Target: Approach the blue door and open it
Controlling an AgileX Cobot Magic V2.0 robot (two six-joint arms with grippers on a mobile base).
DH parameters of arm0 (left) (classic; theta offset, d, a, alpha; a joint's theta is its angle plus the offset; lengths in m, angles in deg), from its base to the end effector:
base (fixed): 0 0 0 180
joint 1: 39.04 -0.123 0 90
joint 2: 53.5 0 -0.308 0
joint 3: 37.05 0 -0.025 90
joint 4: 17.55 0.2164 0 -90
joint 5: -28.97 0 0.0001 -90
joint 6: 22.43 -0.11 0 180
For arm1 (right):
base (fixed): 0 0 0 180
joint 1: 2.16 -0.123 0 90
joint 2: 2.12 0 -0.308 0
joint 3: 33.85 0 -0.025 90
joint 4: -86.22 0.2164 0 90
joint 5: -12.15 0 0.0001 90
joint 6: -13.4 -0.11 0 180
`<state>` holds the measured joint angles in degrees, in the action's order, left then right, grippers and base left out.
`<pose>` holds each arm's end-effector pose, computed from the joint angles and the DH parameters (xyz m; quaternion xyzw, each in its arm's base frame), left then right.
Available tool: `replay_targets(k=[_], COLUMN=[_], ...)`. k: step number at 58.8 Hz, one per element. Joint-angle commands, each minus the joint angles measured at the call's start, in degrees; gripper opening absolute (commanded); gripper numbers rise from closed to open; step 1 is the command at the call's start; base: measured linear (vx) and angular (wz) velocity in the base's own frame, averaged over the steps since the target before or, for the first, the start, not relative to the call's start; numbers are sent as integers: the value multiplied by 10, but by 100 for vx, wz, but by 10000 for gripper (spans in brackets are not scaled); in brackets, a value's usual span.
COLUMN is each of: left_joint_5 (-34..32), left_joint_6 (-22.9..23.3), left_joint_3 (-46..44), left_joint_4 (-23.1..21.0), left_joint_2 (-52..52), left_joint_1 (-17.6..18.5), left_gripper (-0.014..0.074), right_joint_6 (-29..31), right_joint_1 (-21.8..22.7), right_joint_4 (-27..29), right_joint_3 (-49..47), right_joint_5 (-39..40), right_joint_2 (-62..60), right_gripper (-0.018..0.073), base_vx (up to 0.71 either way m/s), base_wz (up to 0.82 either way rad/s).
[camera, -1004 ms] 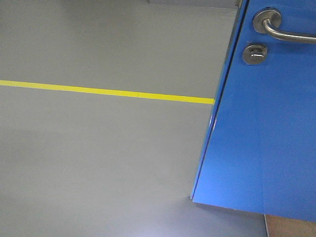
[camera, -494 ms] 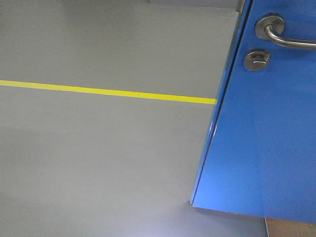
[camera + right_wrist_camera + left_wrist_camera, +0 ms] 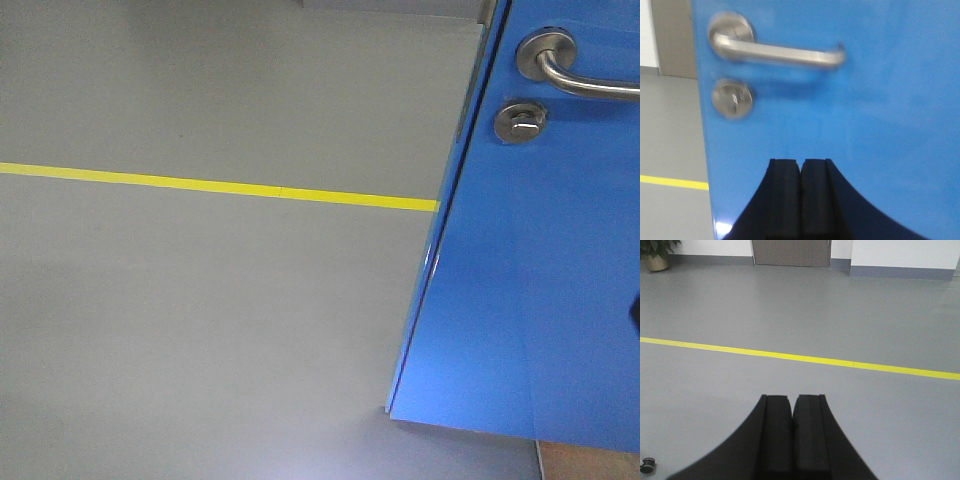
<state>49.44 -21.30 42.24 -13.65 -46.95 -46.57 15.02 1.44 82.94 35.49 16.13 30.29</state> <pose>0.0131 0.0044 0.1679 -0.0421 0.7989 0.0620 0.5968 0.0658 -0.0037 0.2535 -0.0098 0.7534 -0.0472 0.6558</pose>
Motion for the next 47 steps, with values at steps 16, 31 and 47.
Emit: replay_targets(k=[16,31,47], left_joint_5=[-45,-46,-46], left_joint_6=[4,4,4], left_joint_3=[-15,-15,-15], left_joint_4=[-2,-2,-2], left_joint_2=[-8,-8,-8], left_joint_1=[0,0,0], left_gripper=[73,73,73], right_joint_6=[-39,-41,-41], right_joint_1=[7,7,7], right_joint_4=[-20,-11,16], right_joint_3=[103,103,103], right_joint_5=[-65,-80,-80], right_joint_2=[-249,-257,-257], right_gripper=[8,8,8], base_vx=[0,0,0], base_wz=[0,0,0])
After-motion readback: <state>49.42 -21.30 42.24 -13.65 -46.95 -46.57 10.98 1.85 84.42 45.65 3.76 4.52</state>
